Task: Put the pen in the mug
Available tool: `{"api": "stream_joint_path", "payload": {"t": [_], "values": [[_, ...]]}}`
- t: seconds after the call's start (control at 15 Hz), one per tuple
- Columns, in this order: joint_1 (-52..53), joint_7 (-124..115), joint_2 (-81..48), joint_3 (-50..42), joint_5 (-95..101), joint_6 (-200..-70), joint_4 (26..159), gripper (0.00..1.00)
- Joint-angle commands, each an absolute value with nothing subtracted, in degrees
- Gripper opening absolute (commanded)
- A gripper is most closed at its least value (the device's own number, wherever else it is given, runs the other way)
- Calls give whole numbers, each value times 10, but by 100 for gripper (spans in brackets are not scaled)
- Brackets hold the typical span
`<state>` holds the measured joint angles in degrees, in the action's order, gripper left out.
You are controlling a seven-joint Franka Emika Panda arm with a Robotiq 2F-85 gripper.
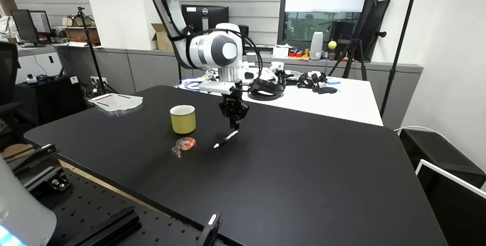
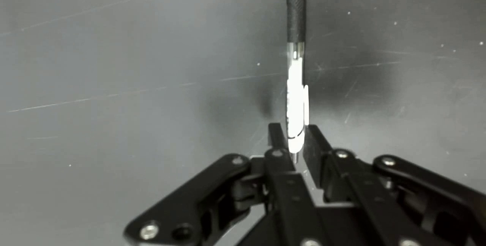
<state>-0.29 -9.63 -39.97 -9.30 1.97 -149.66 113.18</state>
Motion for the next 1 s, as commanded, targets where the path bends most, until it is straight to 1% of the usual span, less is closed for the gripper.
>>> {"api": "stream_joint_path", "payload": {"t": [0.0, 0.13, 0.2, 0.27, 0.33, 0.4, 0.53, 0.93], "values": [[6, -127, -359, -101, 18, -1457, 1140, 5], [6, -130, -346, -101, 21, -1444, 1142, 5], [3, -129, -341, -98, 19, -1438, 1142, 8], [0, -128, -339, -95, 17, -1432, 1142, 44], [-1, -130, -338, -95, 16, -1425, 1142, 40], [-3, -131, -339, -94, 16, -1419, 1142, 40], [-4, -134, -343, -94, 16, -1416, 1142, 51], [-13, -130, -355, -92, 11, -1424, 1146, 93]]}}
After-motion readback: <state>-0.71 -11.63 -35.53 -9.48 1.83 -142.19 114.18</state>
